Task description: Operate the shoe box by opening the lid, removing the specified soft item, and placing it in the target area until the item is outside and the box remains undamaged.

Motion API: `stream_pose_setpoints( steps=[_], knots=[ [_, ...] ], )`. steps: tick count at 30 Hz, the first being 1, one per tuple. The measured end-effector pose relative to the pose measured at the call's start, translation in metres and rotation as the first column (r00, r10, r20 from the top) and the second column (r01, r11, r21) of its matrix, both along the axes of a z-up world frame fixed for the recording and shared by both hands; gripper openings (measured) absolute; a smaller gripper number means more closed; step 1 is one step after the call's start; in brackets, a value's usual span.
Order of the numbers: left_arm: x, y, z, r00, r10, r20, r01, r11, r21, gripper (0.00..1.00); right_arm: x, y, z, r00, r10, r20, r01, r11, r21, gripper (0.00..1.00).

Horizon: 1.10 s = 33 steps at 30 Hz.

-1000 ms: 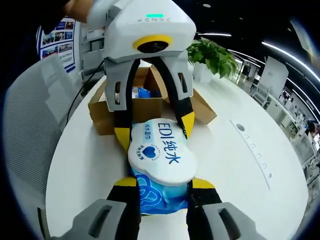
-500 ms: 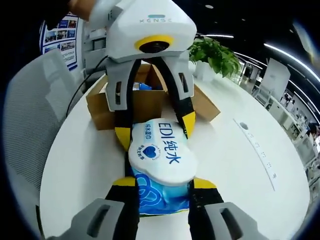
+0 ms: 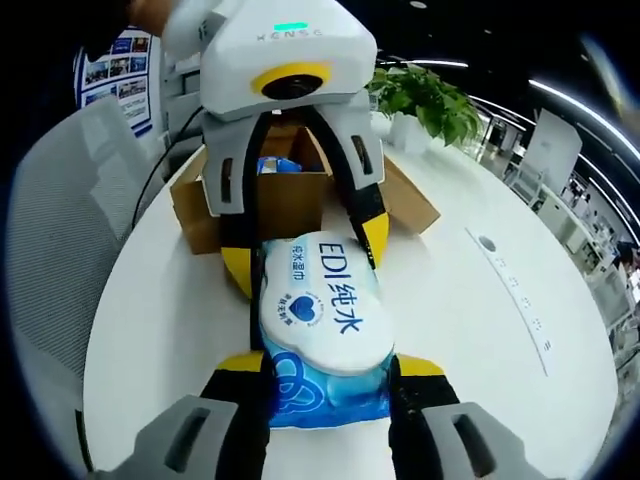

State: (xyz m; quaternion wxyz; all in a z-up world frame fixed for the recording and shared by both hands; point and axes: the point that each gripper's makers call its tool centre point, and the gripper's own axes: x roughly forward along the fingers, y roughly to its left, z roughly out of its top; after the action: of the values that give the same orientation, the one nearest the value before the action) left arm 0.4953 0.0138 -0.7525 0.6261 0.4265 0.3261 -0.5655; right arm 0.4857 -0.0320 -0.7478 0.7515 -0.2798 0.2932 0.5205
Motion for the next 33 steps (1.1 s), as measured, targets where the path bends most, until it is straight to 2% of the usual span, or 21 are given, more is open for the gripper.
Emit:
stream_pose_setpoints(
  steps=[6, 12, 14, 18, 27, 33],
  knots=[
    [-0.002, 0.002, 0.013, 0.998, 0.037, -0.041, -0.038, 0.999, -0.028, 0.59, -0.004, 0.001, 0.009, 1.000, -0.019, -0.008, 0.019, 1.000, 0.010, 0.45],
    [-0.004, 0.007, 0.027, 0.999, 0.037, -0.033, -0.039, 0.998, -0.049, 0.59, -0.006, 0.003, 0.022, 0.999, -0.032, 0.003, 0.032, 0.999, 0.020, 0.45],
    [-0.001, 0.007, 0.036, 0.997, 0.076, -0.031, -0.078, 0.994, -0.073, 0.57, -0.007, 0.004, 0.028, 0.999, -0.035, 0.008, 0.035, 0.999, 0.021, 0.45],
    [-0.001, 0.006, 0.047, 0.994, 0.098, -0.042, -0.103, 0.989, -0.109, 0.58, -0.010, 0.007, 0.037, 0.999, -0.040, 0.010, 0.040, 0.999, 0.028, 0.45],
    [-0.002, 0.019, 0.071, 0.995, 0.104, -0.011, -0.105, 0.985, -0.140, 0.55, -0.019, 0.014, 0.058, 0.999, -0.029, 0.032, 0.029, 1.000, 0.007, 0.43],
    [0.001, 0.039, 0.080, 0.992, 0.129, 0.011, -0.126, 0.981, -0.148, 0.51, -0.022, 0.027, 0.071, 0.998, -0.008, 0.061, 0.009, 1.000, -0.010, 0.39]
  ],
)
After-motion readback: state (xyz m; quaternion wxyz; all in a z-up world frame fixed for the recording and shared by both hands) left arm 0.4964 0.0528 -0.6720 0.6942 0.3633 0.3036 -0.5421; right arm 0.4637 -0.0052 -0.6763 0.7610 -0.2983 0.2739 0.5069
